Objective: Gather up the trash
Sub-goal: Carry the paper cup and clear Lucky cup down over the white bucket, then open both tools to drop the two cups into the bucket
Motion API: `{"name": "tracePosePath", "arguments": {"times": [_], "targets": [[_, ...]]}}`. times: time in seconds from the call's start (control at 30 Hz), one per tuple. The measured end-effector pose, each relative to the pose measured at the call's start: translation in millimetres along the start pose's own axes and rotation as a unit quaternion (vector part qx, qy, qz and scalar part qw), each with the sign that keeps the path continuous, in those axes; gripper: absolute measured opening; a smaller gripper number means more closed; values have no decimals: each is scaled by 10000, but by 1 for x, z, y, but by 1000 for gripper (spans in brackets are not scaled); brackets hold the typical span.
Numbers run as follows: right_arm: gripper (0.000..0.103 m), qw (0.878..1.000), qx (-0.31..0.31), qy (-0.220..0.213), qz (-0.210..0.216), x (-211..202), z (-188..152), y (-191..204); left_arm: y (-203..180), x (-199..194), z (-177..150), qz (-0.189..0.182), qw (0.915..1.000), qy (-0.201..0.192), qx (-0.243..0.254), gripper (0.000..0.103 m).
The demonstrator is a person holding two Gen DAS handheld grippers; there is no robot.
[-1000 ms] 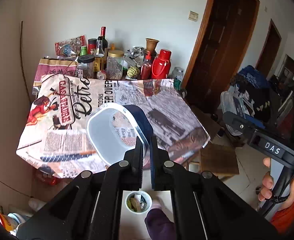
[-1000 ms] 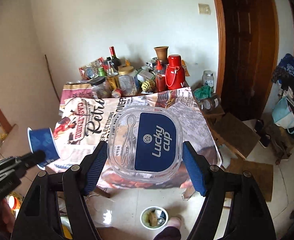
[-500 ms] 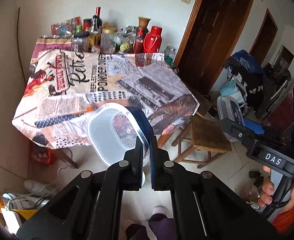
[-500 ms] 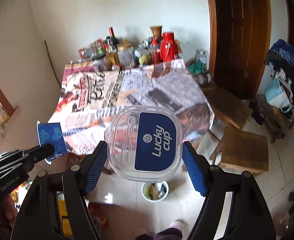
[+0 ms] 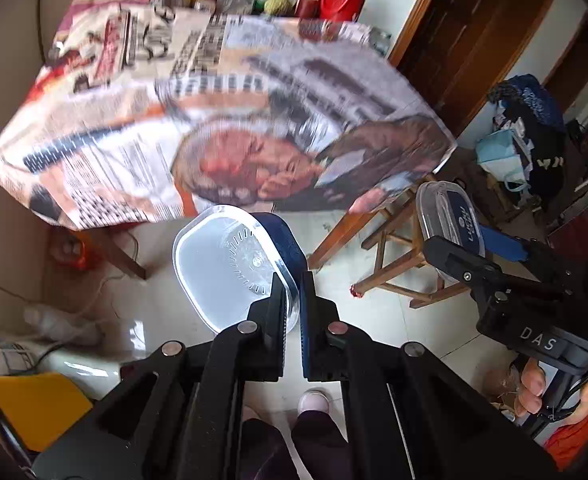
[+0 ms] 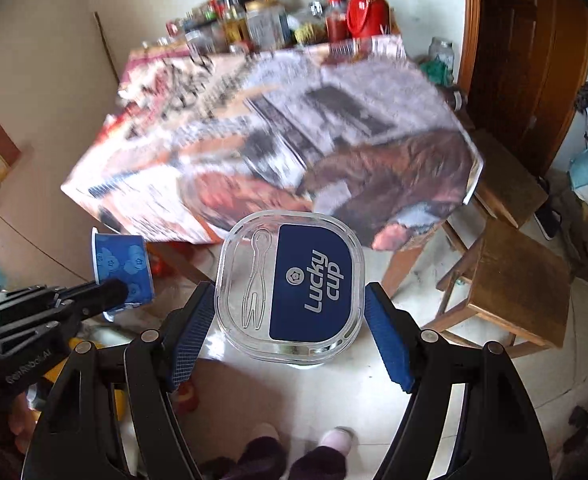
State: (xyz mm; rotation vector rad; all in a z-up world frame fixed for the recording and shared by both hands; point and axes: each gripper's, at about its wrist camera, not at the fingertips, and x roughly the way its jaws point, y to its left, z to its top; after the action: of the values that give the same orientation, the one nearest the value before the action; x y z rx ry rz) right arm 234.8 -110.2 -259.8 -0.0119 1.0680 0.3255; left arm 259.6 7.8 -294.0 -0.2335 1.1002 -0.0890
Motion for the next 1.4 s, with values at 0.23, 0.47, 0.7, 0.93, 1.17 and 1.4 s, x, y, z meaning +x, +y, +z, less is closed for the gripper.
{"name": "tracePosePath", "arguments": {"times": [0.23,0.47,0.7,0.93,1.17,1.4], "targets": [[72,9982,-118,582,-33,116,-37,-32,34,123,-42,128,9968,607,-510,4],[73,9946,-167,1009,154,228,-72,-33,80,221,-83,231,9903,954,-987,4],[74,9945,-243,969,298,302,-101,-12,113,285,-112,578,9868,1130,-1007,4],[76,9837,-65,1628,764,350,-117,-13,133,333,-137,524,9814,1418,-1180,4],[76,9813,121,1876,404,350,-124,-34,122,362,-127,189,9815,1584,-1057,4],[76,9833,126,1815,51,320,-117,-49,95,379,-112,-46,9774,1875,-980,41]]}}
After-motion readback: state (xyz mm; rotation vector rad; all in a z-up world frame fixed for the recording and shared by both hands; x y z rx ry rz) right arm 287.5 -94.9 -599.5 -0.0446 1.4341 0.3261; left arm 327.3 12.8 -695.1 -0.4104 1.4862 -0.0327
